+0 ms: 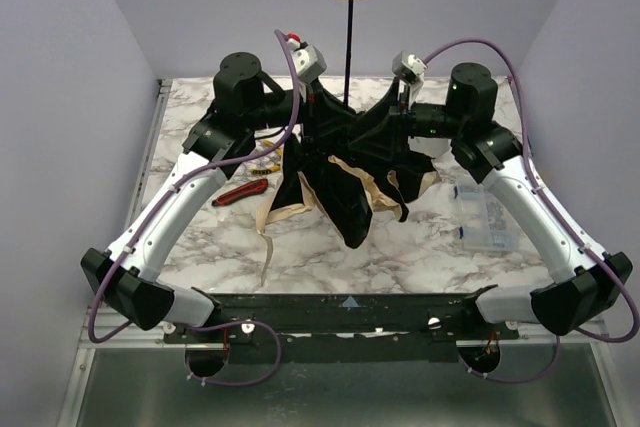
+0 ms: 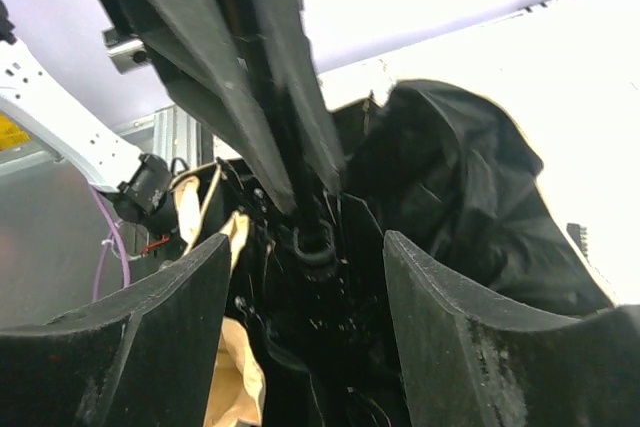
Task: Open the umbrella
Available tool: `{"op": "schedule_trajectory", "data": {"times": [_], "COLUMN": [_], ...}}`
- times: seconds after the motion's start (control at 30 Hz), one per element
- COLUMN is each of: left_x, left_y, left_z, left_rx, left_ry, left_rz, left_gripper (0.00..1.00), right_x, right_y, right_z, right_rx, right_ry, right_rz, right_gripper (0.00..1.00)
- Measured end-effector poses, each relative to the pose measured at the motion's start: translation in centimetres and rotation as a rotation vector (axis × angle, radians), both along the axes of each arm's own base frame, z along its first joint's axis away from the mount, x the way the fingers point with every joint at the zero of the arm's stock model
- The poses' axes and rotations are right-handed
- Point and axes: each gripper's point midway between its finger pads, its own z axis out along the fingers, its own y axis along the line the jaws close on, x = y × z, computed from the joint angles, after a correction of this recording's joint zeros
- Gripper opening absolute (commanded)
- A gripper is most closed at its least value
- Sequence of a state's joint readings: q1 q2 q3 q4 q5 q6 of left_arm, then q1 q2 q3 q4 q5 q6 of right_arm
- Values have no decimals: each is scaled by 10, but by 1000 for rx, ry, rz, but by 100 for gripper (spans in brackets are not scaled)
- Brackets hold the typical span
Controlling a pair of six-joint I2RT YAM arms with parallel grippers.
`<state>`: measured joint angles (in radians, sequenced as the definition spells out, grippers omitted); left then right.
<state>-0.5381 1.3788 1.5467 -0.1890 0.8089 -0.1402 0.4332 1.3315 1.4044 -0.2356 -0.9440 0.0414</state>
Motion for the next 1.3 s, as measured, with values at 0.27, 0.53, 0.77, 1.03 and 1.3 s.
{"op": "schedule_trajectory", "data": {"times": [0.27,0.53,0.77,1.03,1.3], "left_x": [-1,-5,6,9,15], "left_y": [-5,-5,9,11,7], "left_z": [3,6,33,57,50], "left_rx": [-31,-46,-89,-140,-139], "left_ry": [58,100,51,17,74], "left_rz": [-21,-35,13,31,31], "left_gripper": [0,24,49,55,0], "right_x": [-12,-7,-8,-11,-13], "right_y": [22,27,27,26,26], "right_z": [7,0,-26,-38,-42], "right_rx": [42,47,15,-3,-13], "right_ry": [-29,-48,19,61,26], "right_rz": [48,25,17,21,29], "right_gripper": [37,0,0,0,2]}}
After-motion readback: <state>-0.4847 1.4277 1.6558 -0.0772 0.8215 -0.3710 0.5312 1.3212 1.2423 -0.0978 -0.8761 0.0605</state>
